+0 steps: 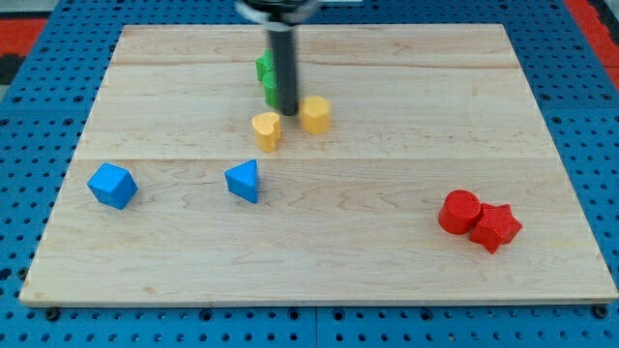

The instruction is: Move the yellow heart above the blue triangle

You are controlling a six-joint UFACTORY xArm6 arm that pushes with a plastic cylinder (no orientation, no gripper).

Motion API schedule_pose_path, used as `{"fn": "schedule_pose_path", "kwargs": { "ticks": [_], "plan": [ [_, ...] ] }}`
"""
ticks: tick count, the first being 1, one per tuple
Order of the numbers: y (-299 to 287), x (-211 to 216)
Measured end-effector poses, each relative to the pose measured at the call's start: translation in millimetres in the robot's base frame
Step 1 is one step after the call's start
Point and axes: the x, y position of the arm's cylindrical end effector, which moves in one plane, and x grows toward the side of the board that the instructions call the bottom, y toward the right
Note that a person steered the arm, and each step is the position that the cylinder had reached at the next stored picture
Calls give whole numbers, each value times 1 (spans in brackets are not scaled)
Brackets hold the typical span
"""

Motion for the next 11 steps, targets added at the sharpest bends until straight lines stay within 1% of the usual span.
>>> {"fn": "schedule_pose_path", "kwargs": {
  "ticks": [1,2,3,4,5,6,7,8,9,10,11],
  "plan": [
    [112,44],
    [139,77],
    [153,98],
    [99,38],
    [9,-9],
    [-53,11],
    [-94,15],
    [-106,26],
    [-43,44],
    [-10,47],
    [-6,47]
  ]
}}
